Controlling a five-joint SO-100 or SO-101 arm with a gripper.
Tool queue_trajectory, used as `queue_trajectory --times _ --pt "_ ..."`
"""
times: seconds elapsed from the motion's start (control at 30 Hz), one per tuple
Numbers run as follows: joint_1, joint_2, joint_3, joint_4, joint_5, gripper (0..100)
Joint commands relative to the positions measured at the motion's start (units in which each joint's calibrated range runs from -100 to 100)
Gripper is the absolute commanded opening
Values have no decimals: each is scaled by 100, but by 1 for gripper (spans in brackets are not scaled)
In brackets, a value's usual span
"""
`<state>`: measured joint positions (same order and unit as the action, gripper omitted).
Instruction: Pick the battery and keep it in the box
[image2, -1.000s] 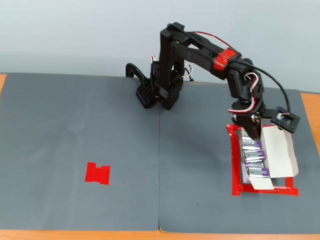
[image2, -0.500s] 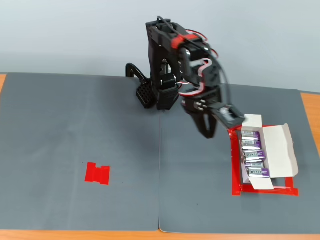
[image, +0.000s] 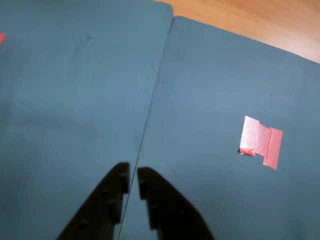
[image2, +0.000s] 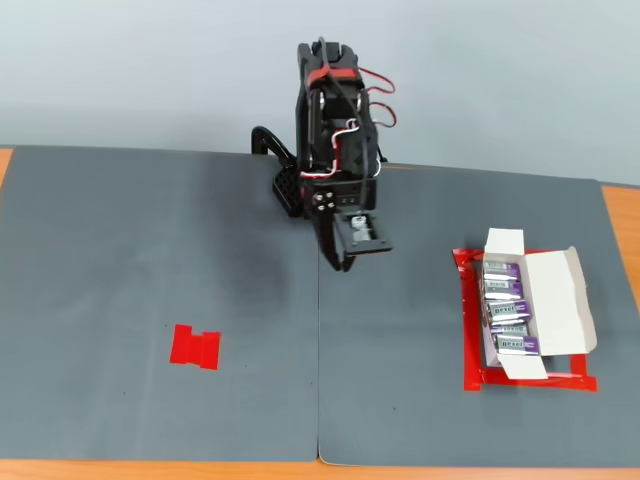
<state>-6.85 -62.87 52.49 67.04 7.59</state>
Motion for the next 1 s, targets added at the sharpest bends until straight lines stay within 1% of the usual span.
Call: queue_trajectory --times 0.0,0.13,0.37,0.7,0.8,0.97 --pt "301 -678 725 -463 -12 2" --pt "428 -1466 1730 -862 -12 2" --pt "421 -2721 2978 -1036 -12 2" --pt "368 -3628 4090 -992 -12 2" --pt "361 -3662 4244 -992 -17 2" --pt "197 -3662 4516 -975 -481 2"
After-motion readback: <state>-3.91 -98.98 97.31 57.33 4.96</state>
